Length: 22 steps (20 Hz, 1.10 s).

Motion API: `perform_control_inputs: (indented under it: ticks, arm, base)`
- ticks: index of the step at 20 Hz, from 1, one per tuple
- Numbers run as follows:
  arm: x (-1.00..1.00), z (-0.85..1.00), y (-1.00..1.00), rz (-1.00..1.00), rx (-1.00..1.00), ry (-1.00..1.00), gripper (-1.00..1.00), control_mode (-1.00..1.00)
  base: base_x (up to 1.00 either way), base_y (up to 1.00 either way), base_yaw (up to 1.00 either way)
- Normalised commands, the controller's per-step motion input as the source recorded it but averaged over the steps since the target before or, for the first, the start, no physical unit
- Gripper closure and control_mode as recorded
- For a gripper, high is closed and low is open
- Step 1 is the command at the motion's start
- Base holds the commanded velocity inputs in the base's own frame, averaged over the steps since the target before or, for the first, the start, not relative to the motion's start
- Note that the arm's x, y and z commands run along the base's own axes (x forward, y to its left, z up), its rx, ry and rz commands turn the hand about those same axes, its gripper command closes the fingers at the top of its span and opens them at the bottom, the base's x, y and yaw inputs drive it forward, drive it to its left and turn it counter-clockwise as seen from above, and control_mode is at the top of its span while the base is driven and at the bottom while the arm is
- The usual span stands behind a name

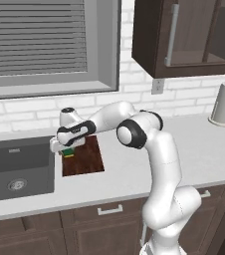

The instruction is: Pick up the sponge from the counter and clean the cutting board by briefly scrubbing or pressing down on the cutting board. Once finished, release the sponge.

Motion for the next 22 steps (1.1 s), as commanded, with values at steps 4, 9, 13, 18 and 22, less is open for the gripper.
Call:
perform_control_inputs:
  ticks: [4, 9, 13, 18, 22]
  arm:
    - [0.54, -0.3, -0.12, 0.0, 0.0, -0.05, 1.0, -1.0]
    - [0.32, -0.34, -0.42, 0.0, 0.0, -0.04, 1.0, -1.0]
    - [0.34, -0.24, -0.39, 0.0, 0.0, -0.06, 1.0, -1.0]
    - [0.5, -0.21, -0.23, 0.0, 0.0, -0.05, 1.0, -1.0]
    - [0.5, -0.21, -0.17, 0.0, 0.0, -0.01, 1.0, -1.0]
  base:
    - [0.0, 0.0, 0.0]
    - [0.0, 0.0, 0.0]
    - [0.0, 0.0, 0.0]
    - [0.0, 0.0, 0.0]
    - [0.0, 0.0, 0.0]
